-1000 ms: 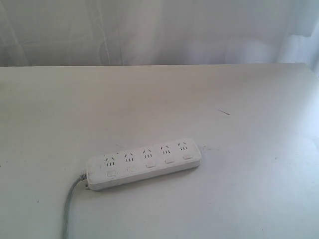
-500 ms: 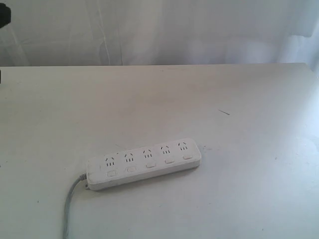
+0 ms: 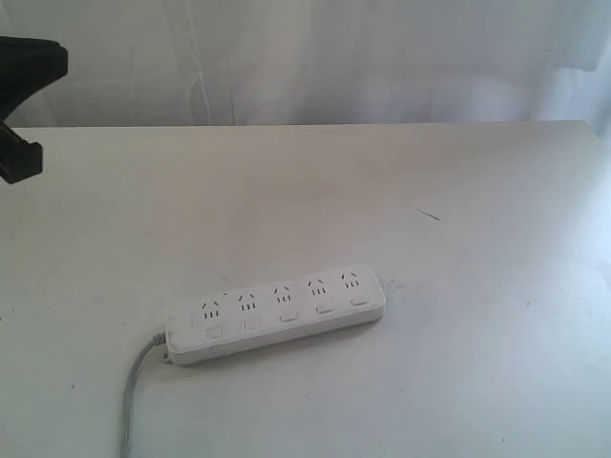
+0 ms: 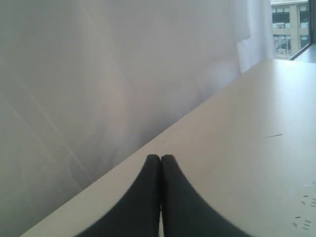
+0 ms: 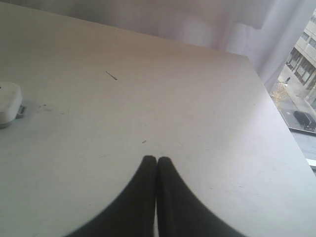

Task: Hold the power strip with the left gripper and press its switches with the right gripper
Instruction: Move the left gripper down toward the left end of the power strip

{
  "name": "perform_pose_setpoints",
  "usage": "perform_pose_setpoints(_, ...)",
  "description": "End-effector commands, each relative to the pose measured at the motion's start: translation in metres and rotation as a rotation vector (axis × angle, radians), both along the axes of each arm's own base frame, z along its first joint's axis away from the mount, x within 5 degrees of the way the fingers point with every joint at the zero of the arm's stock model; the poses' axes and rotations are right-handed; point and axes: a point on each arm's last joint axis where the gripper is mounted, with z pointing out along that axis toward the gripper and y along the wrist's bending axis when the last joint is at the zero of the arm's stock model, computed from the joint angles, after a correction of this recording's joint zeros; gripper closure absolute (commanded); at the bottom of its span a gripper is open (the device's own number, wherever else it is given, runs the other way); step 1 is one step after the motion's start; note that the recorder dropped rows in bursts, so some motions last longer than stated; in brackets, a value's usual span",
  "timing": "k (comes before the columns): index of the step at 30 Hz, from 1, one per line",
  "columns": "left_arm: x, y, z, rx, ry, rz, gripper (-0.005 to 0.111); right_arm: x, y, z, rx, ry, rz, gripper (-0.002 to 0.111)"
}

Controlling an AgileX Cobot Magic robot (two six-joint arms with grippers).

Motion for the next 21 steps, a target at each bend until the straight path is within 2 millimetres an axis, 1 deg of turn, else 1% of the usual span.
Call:
perform_pose_setpoints(1,-0.005,-0.01,-0.002,-0.017,0.017,-0.116,0.107,0.0,-0.001,-0.001,-0.004,-0.006,-0.008,0.108)
perform_pose_setpoints(3,-0.006,-0.009,-0.007,0.059,0.033,-0.121,0.107,0.0,-0.001,-0.001,-0.004,-0.006,-0.008,0.108)
perform_pose_setpoints(5,-0.005,-0.008,-0.008,0.061,0.04,-0.1,0.107,0.0,-0.001,-0.001,-0.004,-0.006,-0.008,0.108)
perform_pose_setpoints(10,-0.004,-0.007,-0.001,-0.078,0.017,-0.079,0.107,0.0,-0.001,-0.001,-0.004,-0.006,-0.008,0.108)
perform_pose_setpoints(12,-0.003,-0.006,-0.002,-0.147,-0.002,-0.063,0.107,0.0,-0.001,-0.001,-0.004,-0.006,-0.008,0.108)
perform_pose_setpoints(16,-0.003,-0.001,-0.017,-0.148,-0.024,-0.002,0.107,0.0,-0.001,-0.001,-0.004,-0.006,-0.008,0.108)
perform_pose_setpoints(21,0.0,0.014,-0.042,-0.117,0.058,0.18,0.107,0.0,-0.001,-0.001,-0.004,-0.006,-0.008,0.108)
